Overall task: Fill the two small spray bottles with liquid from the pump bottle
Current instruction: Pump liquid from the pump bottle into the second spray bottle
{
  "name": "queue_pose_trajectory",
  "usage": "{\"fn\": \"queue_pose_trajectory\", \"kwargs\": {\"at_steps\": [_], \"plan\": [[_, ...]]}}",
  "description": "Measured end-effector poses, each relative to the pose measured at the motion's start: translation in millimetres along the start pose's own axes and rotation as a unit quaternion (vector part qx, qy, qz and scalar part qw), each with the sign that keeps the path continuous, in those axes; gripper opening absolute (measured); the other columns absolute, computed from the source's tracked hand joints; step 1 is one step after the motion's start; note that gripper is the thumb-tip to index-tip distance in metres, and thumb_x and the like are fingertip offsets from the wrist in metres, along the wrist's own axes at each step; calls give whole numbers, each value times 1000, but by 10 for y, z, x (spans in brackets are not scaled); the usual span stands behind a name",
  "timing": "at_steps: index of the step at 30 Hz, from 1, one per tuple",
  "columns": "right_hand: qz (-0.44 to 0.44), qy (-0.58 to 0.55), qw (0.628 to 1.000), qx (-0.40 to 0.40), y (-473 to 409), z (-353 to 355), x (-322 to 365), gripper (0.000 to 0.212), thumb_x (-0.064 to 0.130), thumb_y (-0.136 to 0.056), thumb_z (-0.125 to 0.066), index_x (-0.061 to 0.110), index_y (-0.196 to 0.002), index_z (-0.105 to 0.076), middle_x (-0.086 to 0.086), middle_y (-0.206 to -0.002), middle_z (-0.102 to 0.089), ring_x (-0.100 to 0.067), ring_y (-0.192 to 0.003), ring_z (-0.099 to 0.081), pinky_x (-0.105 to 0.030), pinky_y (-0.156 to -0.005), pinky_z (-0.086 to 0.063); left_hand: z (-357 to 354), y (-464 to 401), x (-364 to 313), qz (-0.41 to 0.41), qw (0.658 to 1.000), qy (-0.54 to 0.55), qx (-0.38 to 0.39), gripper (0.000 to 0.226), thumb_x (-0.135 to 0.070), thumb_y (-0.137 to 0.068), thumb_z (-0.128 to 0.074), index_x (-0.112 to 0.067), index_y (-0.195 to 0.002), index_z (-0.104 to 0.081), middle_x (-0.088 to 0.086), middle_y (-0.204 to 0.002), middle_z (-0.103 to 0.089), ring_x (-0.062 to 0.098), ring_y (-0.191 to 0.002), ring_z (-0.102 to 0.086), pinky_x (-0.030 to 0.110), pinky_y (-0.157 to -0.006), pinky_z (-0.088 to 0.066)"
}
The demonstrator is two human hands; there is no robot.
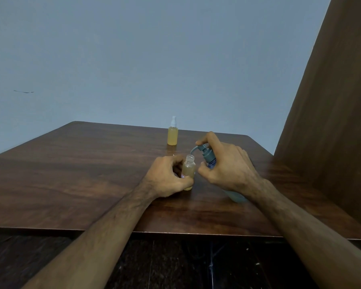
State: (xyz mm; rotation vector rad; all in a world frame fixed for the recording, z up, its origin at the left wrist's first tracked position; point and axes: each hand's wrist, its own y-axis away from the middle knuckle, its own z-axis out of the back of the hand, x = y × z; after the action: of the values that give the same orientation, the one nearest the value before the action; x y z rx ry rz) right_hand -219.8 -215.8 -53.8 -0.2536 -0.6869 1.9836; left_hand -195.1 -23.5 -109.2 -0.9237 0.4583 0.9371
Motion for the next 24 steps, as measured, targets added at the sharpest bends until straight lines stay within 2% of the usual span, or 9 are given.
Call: {"fn": "queue_pose_trajectory", "kwargs": {"at_steps": [6,12,16,21,24], "plan": [[3,-1,1000,5,1,-7,11,40,32,-81,-65,40,-107,-36,9,-82,-66,-23,-67,-61,-38,-67,-54,1,4,-6,4,1000,1,1,16,-25,-70,-76,-26,-85,-71,-7,-78,-73,6,-71,-68,22,-64,-54],[2,-7,1000,-4,7,-7,-4,43,35,-80,-64,41,-114,-38,5,-81,-67,-23,-65,-61,-36,-63,-53,3,7,-14,2,1000,5,-1,19,-26,-68,-73,-25,-86,-72,-5,-80,-75,12,-74,-70,34,-70,-59],[6,-6,1000,-1,10,-16,5,40,32,-80,-65,41,-107,-36,8,-81,-67,-22,-64,-58,-36,-64,-52,1,11,-17,3,1000,4,-3,16,-25,-68,-73,-25,-83,-71,-6,-76,-73,12,-71,-69,37,-68,-58],[-2,-6,1000,-3,8,-7,-8,41,34,-81,-64,40,-112,-38,5,-82,-67,-23,-65,-61,-37,-63,-54,5,15,-19,6,1000,7,0,18,-24,-69,-75,-28,-86,-72,-7,-79,-74,9,-73,-70,28,-67,-58],[-2,-6,1000,-1,15,5,-9,42,35,-81,-64,40,-115,-39,6,-85,-68,-23,-66,-62,-37,-64,-54,10,11,-19,6,1000,5,4,18,-26,-69,-75,-28,-87,-72,-7,-80,-75,9,-74,-70,28,-67,-58]]}}
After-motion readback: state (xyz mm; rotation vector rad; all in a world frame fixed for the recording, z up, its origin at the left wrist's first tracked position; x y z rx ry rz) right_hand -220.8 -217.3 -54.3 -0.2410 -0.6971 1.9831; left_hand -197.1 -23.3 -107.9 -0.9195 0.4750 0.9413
